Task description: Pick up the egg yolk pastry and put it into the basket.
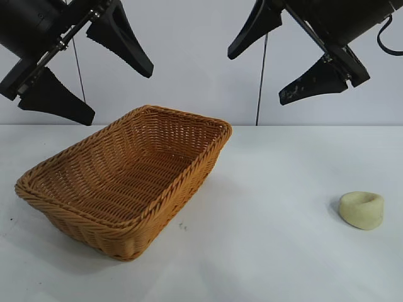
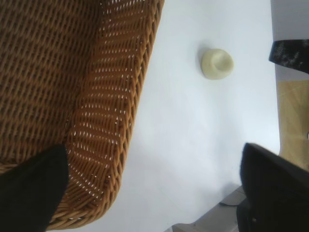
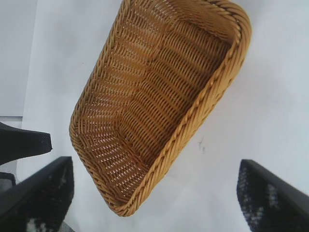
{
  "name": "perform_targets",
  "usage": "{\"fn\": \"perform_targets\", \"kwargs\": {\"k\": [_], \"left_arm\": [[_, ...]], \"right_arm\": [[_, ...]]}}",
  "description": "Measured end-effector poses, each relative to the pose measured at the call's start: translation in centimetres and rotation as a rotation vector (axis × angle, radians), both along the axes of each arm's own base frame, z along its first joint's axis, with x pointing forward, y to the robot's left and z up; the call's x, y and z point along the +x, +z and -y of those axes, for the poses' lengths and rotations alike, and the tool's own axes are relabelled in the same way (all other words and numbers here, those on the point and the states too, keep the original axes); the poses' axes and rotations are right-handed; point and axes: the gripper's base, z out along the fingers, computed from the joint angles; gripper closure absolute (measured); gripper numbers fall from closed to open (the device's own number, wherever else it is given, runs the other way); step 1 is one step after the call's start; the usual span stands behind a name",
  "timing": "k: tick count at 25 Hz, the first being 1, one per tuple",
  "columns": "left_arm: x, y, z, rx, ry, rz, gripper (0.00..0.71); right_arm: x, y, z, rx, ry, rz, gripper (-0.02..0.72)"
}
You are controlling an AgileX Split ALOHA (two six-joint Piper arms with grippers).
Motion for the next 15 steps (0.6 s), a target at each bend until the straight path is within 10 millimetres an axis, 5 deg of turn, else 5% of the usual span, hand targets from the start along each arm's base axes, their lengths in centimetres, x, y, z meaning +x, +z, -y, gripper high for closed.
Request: {"fn": "perform_targets", "kwargs": {"k": [11, 15], "left_arm": [[-1.1, -0.1, -0.4, 0.054, -0.035, -0.093, 0.018], [-2.4, 2.0, -1.3, 0.104, 0.008, -0.056, 0.018]], "right_arm": [[0.0, 0.0, 0.0, 0.000, 0.000, 0.000, 0.049], [0.0, 0.0, 0.0, 0.000, 0.000, 0.000, 0.049]]}}
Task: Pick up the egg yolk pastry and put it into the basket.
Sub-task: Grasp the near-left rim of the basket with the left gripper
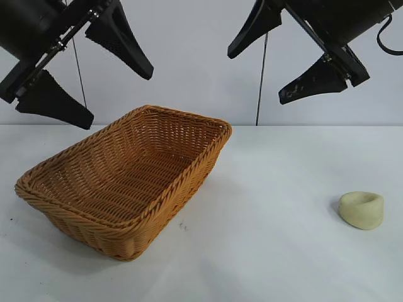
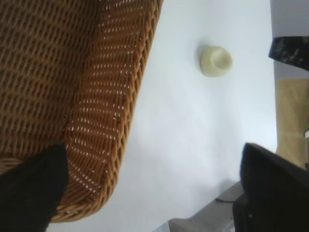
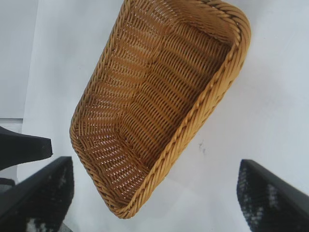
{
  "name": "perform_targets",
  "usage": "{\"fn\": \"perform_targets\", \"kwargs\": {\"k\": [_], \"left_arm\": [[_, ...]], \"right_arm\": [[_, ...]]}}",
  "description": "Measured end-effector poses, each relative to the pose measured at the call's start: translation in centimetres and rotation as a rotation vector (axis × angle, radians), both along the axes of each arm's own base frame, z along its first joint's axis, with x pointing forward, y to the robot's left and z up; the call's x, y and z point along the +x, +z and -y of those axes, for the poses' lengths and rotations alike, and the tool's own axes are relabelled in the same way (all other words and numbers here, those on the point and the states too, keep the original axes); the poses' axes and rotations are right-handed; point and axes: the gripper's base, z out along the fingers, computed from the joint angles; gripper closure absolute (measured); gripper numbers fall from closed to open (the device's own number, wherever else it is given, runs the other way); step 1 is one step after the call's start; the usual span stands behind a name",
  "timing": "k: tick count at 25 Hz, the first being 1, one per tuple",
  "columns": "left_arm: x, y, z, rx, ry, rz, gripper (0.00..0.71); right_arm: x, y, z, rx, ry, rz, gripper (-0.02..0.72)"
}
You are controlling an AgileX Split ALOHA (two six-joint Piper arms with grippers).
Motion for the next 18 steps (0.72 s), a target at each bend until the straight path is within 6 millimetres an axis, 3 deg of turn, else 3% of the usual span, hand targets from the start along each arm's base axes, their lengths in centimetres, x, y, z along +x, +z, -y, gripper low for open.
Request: {"fn": "perform_targets", "kwargs": {"k": [4, 9, 12, 18], "left_arm": [[-1.6, 2.5, -0.7, -0.021, 0.096, 0.009, 0.018], [-2.9, 4.0, -1.3, -0.040, 0.216, -0.037, 0.018], [-3.5, 3.9, -2.0, -0.007, 0.300, -0.069, 0.018], [-5.8, 1.4, -3.2, 0.018, 0.474, -0.200, 0.018]], "right_arm": [[0.0, 0.0, 0.0, 0.001, 0.000, 0.000, 0.049], [0.0, 0.0, 0.0, 0.001, 0.000, 0.000, 0.049], [0.0, 0.0, 0.0, 0.001, 0.000, 0.000, 0.049], [0.0, 0.0, 0.0, 0.001, 0.000, 0.000, 0.049]]}}
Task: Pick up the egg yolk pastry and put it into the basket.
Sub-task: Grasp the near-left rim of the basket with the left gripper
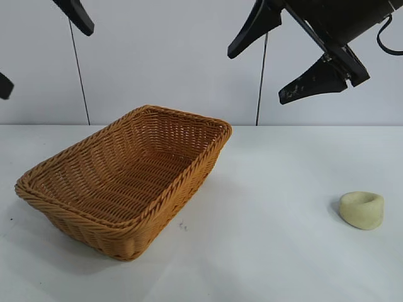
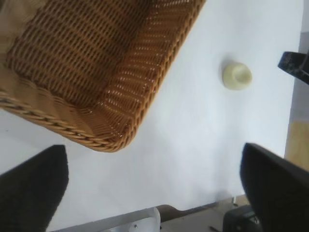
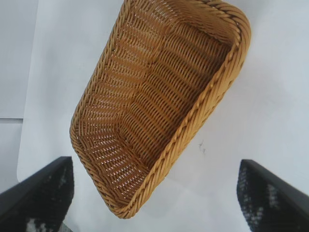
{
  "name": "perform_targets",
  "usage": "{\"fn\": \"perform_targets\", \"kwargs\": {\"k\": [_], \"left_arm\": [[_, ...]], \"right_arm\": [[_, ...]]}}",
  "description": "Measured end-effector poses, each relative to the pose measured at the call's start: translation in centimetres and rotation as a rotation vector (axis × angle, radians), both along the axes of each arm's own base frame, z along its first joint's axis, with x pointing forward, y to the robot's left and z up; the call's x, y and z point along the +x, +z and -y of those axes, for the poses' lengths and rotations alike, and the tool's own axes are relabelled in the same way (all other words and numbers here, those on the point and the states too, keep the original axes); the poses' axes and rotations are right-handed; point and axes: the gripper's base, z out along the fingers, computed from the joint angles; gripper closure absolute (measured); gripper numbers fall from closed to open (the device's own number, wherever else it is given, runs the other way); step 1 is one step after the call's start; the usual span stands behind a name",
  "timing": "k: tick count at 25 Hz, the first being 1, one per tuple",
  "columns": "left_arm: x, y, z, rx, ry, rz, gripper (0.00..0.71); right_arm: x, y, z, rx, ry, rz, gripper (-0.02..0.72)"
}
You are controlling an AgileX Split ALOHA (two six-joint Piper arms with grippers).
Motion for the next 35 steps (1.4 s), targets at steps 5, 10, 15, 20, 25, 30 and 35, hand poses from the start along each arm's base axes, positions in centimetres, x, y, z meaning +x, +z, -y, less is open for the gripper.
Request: {"fn": "perform_targets", "kwargs": {"k": [5, 10, 15, 20, 25, 30, 35], "left_arm": [[-2.1, -2.1, 0.4, -0.031, 0.085, -0.081, 0.018], [-3.0, -3.0, 3.6, -0.059, 0.070, -0.068, 0.018], [-1.8, -5.3, 4.4, 0.024, 0.171, -0.116, 0.018], [0.3, -7.7, 4.8, 0.048, 0.303, -0.120, 0.018], [2.2, -11.0, 5.7, 0.049, 0.358, -0.134, 0.018], [4.0, -14.5, 5.9, 0.049, 0.412, -0.140, 0.018], [5.1, -16.2, 4.3, 0.072, 0.474, -0.168, 0.018]], "right_arm": [[0.0, 0.0, 0.0, 0.003, -0.001, -0.001, 0.049], [0.0, 0.0, 0.0, 0.003, -0.003, 0.001, 0.049], [0.0, 0.0, 0.0, 0.003, -0.003, 0.001, 0.049], [0.0, 0.0, 0.0, 0.006, -0.004, 0.000, 0.049], [0.0, 0.0, 0.0, 0.007, -0.005, 0.000, 0.049], [0.0, 0.0, 0.0, 0.007, -0.002, -0.003, 0.049], [0.0, 0.0, 0.0, 0.007, -0.002, -0.003, 0.049]]}}
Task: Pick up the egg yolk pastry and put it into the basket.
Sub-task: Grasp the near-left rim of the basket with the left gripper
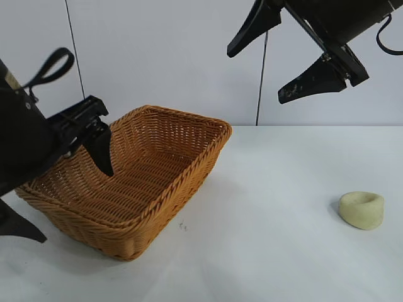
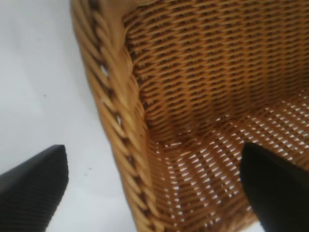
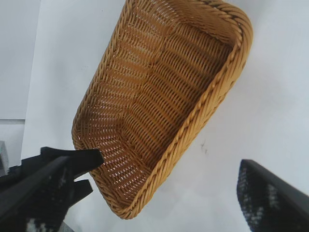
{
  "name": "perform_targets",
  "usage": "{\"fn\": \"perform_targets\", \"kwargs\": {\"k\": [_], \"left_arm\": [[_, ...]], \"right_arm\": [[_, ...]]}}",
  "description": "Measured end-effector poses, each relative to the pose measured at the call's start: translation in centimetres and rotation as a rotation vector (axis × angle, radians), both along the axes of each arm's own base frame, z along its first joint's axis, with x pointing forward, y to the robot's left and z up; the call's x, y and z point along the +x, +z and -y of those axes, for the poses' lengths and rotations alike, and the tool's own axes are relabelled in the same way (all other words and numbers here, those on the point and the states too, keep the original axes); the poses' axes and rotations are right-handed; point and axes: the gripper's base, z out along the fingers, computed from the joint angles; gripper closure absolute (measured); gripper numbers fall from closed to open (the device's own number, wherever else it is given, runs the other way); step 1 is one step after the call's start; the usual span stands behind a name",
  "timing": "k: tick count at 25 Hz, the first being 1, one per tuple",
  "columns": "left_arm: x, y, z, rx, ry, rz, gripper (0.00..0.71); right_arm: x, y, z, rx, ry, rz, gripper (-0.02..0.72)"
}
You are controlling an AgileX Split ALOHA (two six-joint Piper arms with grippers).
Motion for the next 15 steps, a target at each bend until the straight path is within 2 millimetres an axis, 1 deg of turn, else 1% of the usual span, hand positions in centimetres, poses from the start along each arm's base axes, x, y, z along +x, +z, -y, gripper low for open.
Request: {"fn": "perform_targets", "kwargs": {"k": [5, 11, 12, 13, 15], "left_arm": [[0.42, 0.04, -0.70, 0.012, 0.005, 0.018, 0.018], [0.13, -0.12, -0.93, 0.049, -0.024, -0.012, 0.019], [0.05, -0.21, -0.96, 0.053, -0.024, -0.023, 0.033], [-0.05, -0.36, -1.00, 0.059, -0.025, -0.039, 0.065], [-0.29, -0.87, -1.09, 0.076, -0.027, -0.081, 0.168]], "right_arm": [[-0.01, 0.00, 0.00, 0.000, 0.001, -0.001, 0.049], [-0.01, 0.00, 0.00, 0.000, 0.001, -0.001, 0.049], [-0.01, 0.00, 0.00, 0.000, 0.001, -0.001, 0.049], [-0.01, 0.00, 0.00, 0.000, 0.001, -0.001, 0.049], [-0.01, 0.00, 0.00, 0.000, 0.001, -0.001, 0.049]]}}
